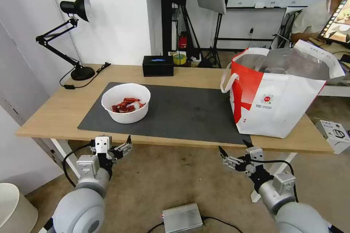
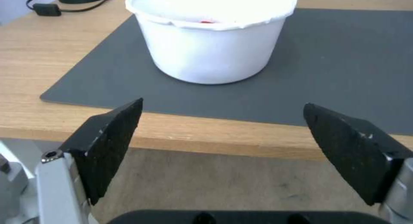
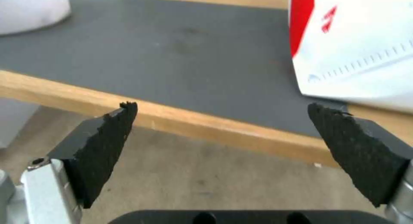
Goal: Pick up the trash from the table and place it into the takeout bag.
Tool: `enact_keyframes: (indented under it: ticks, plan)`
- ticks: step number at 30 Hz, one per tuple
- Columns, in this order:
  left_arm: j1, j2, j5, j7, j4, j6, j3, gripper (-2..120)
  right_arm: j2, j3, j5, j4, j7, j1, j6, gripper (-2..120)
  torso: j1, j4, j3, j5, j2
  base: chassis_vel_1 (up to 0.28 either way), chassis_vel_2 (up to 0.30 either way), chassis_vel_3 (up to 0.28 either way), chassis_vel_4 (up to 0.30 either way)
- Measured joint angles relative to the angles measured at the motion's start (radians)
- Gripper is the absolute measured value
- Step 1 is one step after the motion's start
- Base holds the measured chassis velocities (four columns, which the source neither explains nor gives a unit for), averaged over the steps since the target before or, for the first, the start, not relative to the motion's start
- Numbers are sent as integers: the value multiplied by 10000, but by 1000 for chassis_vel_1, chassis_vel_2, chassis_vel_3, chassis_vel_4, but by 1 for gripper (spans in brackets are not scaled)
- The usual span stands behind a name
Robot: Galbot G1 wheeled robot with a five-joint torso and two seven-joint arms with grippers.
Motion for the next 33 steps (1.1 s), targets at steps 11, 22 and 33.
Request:
enact_keyframes:
  ticks: [11, 22, 33]
  plan:
    - [4, -35, -4, -2, 1, 0, 0, 100, 109, -89, -40, -8, 216, -233, -105, 100, 1, 0, 0, 0, 0, 0, 0, 0, 0]
    - [-63, -37, -82, -7, 23, -4, -32, 100, 107, -99, -65, -24, 199, -226, -105, 100, 1, 0, 1, 0, 0, 0, 0, 0, 0]
    - [-1168, 593, -2198, -707, 125, 95, -538, 100, 102, -105, -68, -33, 182, -216, -103, 100, 1, 1, 1, 0, 0, 0, 0, 0, 0]
